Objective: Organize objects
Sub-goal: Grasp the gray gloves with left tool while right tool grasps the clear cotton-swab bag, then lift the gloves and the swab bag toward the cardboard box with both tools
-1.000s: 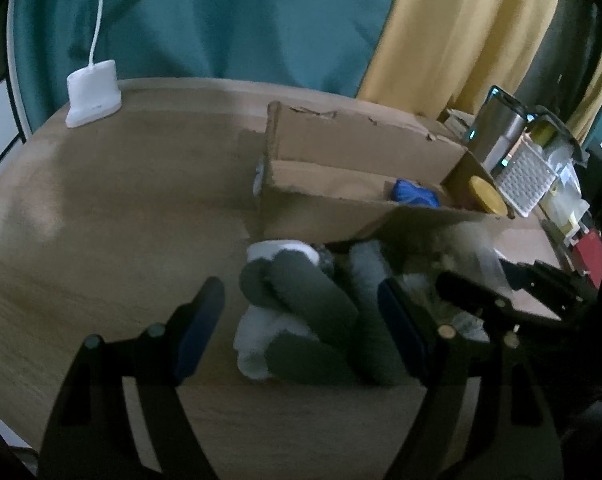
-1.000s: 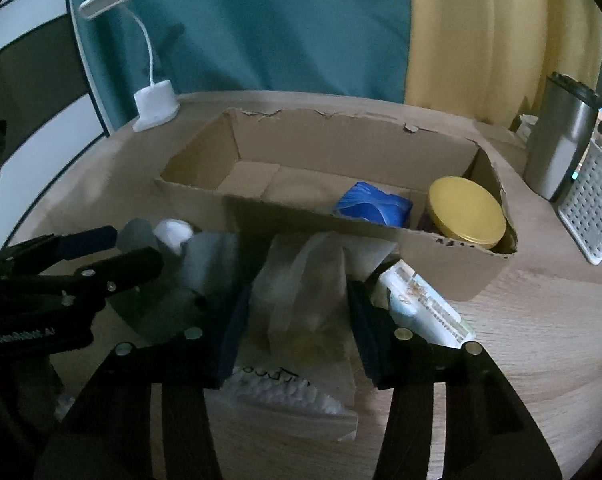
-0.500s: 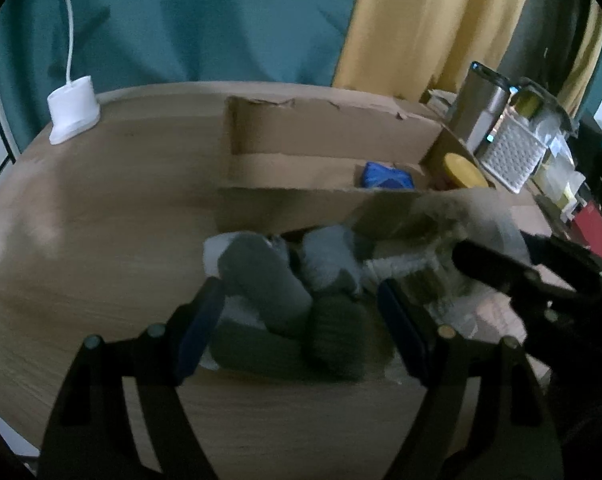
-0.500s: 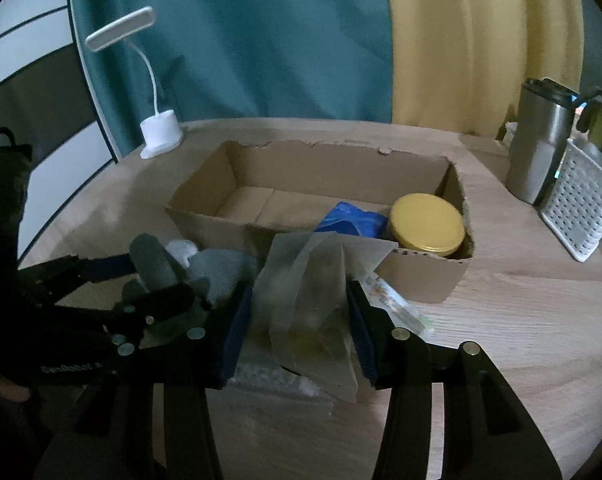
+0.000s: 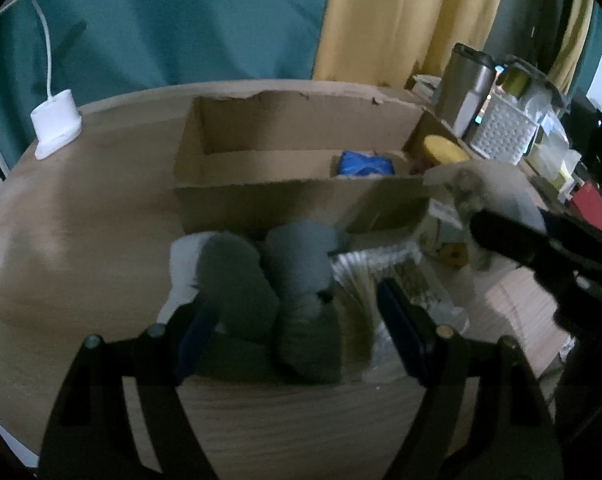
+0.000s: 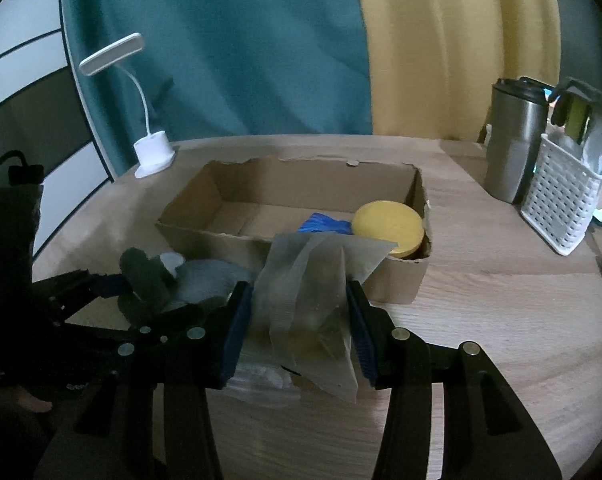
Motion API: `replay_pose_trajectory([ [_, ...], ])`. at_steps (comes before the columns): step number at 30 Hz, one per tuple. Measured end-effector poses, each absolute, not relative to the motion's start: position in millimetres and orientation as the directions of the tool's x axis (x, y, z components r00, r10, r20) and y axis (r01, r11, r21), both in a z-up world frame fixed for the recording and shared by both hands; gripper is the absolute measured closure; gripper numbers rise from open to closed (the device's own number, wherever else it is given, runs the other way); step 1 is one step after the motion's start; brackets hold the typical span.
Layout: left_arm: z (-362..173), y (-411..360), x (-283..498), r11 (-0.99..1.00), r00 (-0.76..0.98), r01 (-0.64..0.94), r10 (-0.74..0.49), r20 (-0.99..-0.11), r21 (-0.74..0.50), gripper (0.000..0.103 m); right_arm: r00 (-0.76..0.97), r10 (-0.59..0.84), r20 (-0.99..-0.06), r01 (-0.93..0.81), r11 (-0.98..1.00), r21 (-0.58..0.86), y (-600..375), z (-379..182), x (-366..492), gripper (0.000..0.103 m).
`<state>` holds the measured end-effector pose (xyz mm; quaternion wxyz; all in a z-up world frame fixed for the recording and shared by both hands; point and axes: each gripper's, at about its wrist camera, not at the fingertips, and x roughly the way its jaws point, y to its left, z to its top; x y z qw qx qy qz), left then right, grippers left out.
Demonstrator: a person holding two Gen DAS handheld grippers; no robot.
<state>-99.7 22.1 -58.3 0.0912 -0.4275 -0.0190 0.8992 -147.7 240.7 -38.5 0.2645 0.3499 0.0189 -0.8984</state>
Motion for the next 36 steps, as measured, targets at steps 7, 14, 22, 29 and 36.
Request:
replay_pose_trajectory([
  [7, -69, 25, -102, -0.983, -0.609, -0.160, 0.171, -0.775, -0.091, 0.038, -0.624, -0.457, -0.634, 0.476, -0.866, 0.156, 244, -38, -149, 0.053],
  [14, -82, 30, -102, -0.980, -0.592, -0.184, 0.169, -0.788, -0.072, 0.052, -0.626, -0.453, -0.635, 0.472, -0.868, 0.154, 243, -38, -148, 0.053],
  [22, -73, 25, -93, -0.978, -0.607, -0.188, 0.192, -0.771, -0.095, 0.057, -0.629, -0.447, -0.636, 0.471, -0.870, 0.146, 242, -37, -147, 0.053],
  [29, -60, 21, -86, -0.976, -0.632, -0.189, 0.208, -0.747, -0.111, 0.058, -0.632, -0.449, -0.632, 0.480, -0.867, 0.135, 239, -34, -143, 0.053],
  [36, -43, 14, -79, -0.975, -0.660, -0.187, 0.218, -0.719, -0.124, 0.057, -0.638, -0.449, -0.625, 0.487, -0.865, 0.124, 236, -28, -139, 0.053],
])
